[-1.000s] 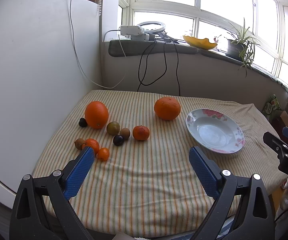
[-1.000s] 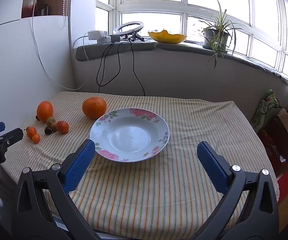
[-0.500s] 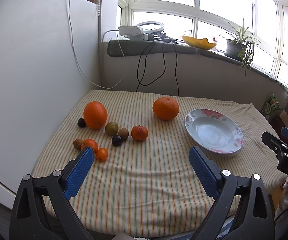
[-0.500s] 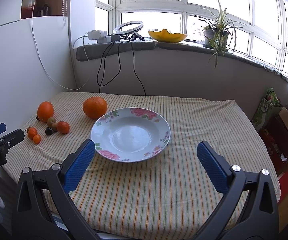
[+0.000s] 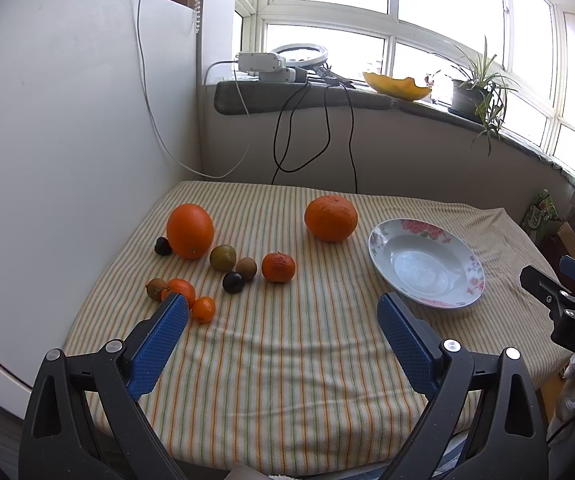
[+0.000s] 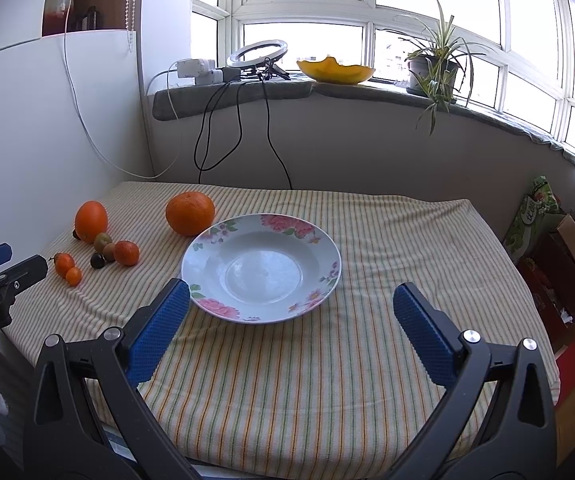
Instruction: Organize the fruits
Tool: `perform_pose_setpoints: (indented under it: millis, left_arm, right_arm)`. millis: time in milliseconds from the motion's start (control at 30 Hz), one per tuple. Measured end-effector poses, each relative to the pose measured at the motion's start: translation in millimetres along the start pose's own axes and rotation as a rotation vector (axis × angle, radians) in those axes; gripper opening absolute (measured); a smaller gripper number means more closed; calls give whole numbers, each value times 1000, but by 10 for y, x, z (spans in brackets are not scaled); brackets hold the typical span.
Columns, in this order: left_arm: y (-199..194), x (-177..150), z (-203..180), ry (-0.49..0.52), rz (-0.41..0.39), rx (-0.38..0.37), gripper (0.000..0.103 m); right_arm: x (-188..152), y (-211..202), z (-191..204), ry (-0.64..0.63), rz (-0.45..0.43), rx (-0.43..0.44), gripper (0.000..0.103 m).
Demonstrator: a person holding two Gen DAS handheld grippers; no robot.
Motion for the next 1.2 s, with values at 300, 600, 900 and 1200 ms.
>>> perform_pose_setpoints:
  millis: [300, 600, 900, 1200]
  left_arm:
    - [-3, 8, -14, 4, 1, -3, 96]
    - [14, 22, -30, 8, 0, -5, 96]
    - [27, 35, -47, 11, 0, -8, 96]
    - [34, 36, -43, 11, 1, -8, 96]
  right_arm:
    - [14, 2, -8, 3, 0, 4, 103]
    - [16, 0, -9, 1, 0, 5, 103]
    - [16, 22, 1, -1, 3, 7, 103]
    - [17, 43, 7, -3, 7, 11, 103]
Point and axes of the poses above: each gripper's, at about its wrist camera, not at the fingertips, and y roughly the way its jaws point, z to its left, x to its top, the point moved 6 cm from there along y, roughly the way its jaws point, and after that the axes turned 12 degrees about z, right-handed, at the moved point
